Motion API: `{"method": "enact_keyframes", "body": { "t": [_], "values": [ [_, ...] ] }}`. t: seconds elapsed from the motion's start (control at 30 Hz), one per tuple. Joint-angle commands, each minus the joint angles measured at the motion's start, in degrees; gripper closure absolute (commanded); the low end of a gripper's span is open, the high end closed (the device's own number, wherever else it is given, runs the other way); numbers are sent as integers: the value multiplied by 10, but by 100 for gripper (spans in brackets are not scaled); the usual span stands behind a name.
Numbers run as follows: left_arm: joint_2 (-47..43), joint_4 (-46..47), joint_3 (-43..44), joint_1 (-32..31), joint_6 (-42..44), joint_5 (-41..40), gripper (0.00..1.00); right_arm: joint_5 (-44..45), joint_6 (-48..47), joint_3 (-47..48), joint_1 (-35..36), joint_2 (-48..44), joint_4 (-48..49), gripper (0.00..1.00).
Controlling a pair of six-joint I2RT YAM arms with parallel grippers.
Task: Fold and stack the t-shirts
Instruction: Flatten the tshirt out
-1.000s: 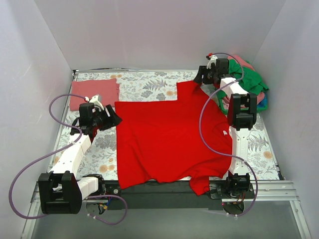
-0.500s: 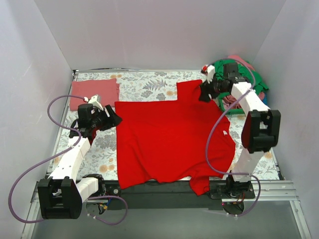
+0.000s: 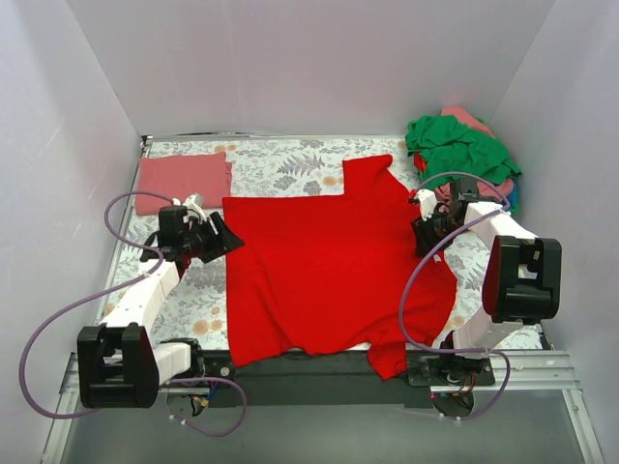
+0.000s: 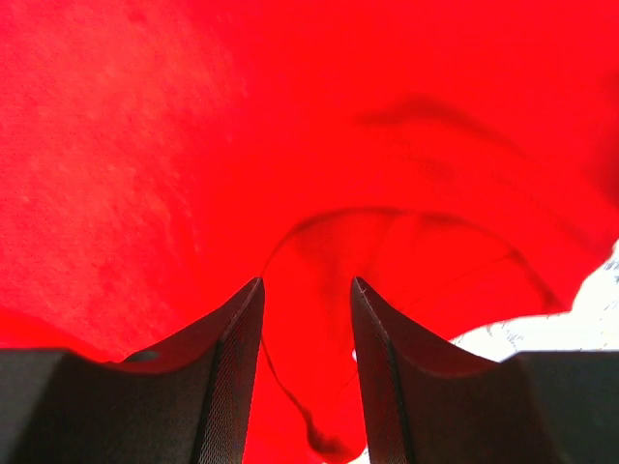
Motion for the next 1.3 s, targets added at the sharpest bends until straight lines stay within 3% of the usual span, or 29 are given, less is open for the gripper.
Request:
{"method": "enact_keyframes", "body": {
  "t": [0.0, 0.3, 0.53, 0.7, 0.93, 1.27],
  "values": [
    [29, -16, -3, -3, -21, 1, 48, 9, -4, -17, -11, -20, 20, 53],
    [128, -44, 34, -7, -34, -54, 69, -3, -17, -35, -16, -12, 20, 53],
    [187, -55, 71, -32, -29, -96, 72, -16, -22, -39, -16, -4, 22, 53],
    [217, -107, 78, -46, -41, -180, 74, -11, -26, -41, -18, 2, 22, 55],
    [172, -166, 45, -47, -104, -240, 80, 14, -35, -56, -22, -1, 21, 57],
    [122, -241, 24, -46, -180, -217, 81, 30, -63, -79, -22, -20, -11, 57]
  ]
}}
